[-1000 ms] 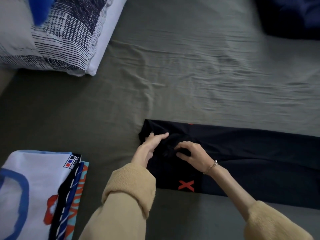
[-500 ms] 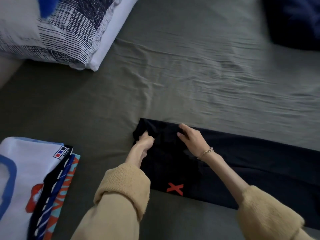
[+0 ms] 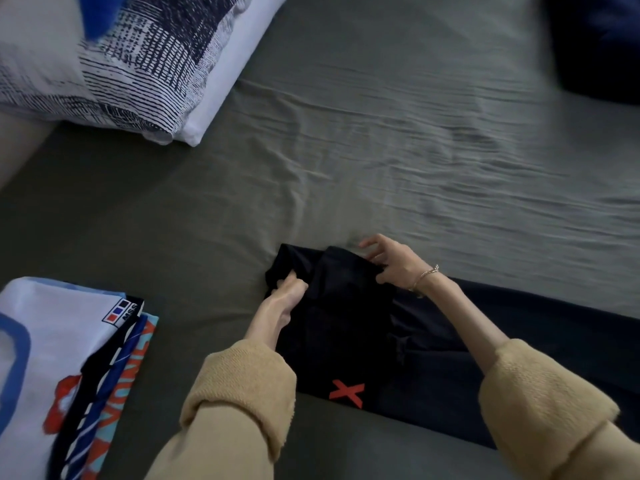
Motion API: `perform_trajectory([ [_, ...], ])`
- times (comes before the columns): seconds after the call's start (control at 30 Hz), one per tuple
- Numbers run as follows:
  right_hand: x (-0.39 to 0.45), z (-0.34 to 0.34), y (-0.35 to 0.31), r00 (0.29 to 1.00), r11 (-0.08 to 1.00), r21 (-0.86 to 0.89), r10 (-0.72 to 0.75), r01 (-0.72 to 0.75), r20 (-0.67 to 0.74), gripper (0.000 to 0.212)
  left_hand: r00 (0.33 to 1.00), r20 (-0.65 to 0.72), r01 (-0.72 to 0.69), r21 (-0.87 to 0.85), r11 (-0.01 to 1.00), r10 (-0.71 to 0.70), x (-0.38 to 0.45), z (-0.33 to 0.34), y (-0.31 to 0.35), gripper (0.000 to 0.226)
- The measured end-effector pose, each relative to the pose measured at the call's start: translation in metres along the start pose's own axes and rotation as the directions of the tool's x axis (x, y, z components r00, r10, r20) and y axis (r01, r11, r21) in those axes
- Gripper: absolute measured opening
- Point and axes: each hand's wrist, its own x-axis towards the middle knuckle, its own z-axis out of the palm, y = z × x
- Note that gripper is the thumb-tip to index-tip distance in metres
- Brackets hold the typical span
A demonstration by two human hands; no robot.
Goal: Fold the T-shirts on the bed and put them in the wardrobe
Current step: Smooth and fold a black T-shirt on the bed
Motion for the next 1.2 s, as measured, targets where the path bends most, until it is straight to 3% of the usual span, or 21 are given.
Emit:
perform_trajectory([
  [0.1,0.002,0.003,0.008,0.98,0.999,0.044,0.034,-0.026,-0.194,0.032,1.0,-0.007,-0.011,-0.014,1.0,0.011,-0.012,0.001,0.005,0.075],
  [0.17,0.002,0.006,0.008,0.971,0.998,0.015,0.059,-0.057,-0.233,0.02,1.0,-0.015,-0.016,-0.024,1.0,0.016,-0.014,0.001,0.007,0.073],
  [0.4,-0.009,0.018,0.019,0.942,0.972,-0.096,0.182,-0.216,-0.282,0.032,0.999,-0.052,-0.018,-0.116,0.993,0.012,-0.022,0.003,0.011,0.068],
  [0.47,-0.013,0.018,0.019,0.939,0.948,-0.18,0.208,-0.263,-0.274,0.03,0.999,0.017,-0.034,-0.178,0.983,0.038,-0.031,0.003,0.018,0.059],
  [0.53,-0.013,0.018,0.021,0.949,0.944,-0.227,0.179,-0.24,-0.258,0.028,0.994,0.09,-0.043,-0.171,0.984,0.059,-0.033,0.001,0.017,0.085],
  [0.63,-0.01,0.019,0.024,0.964,0.976,-0.147,0.123,-0.161,-0.237,0.027,0.994,0.099,-0.038,-0.125,0.991,0.05,-0.026,-0.002,0.009,0.133],
  [0.87,-0.012,0.022,0.034,0.944,0.992,-0.013,0.112,-0.122,-0.31,0.027,0.998,-0.002,-0.057,-0.126,0.99,0.057,-0.021,-0.001,0.005,0.074],
  [1.0,-0.023,0.034,0.035,0.922,0.943,-0.302,0.012,-0.139,-0.388,0.034,0.994,-0.074,-0.094,-0.104,0.99,0.086,-0.034,0.003,0.007,0.063],
  [1.07,-0.03,0.041,0.033,0.887,0.925,-0.355,-0.048,-0.134,-0.458,0.037,0.977,-0.169,-0.151,-0.118,0.982,0.13,-0.04,0.005,0.007,0.061],
  [1.13,-0.039,0.046,0.027,0.848,0.951,-0.262,0.0,-0.164,-0.531,0.04,0.953,-0.269,-0.183,-0.14,0.973,0.14,-0.052,0.008,0.009,0.051],
  [1.2,-0.051,0.048,0.023,0.804,0.967,-0.083,0.152,-0.242,-0.575,0.048,0.918,-0.351,-0.231,-0.09,0.969,0.186,-0.064,0.012,0.011,0.045],
])
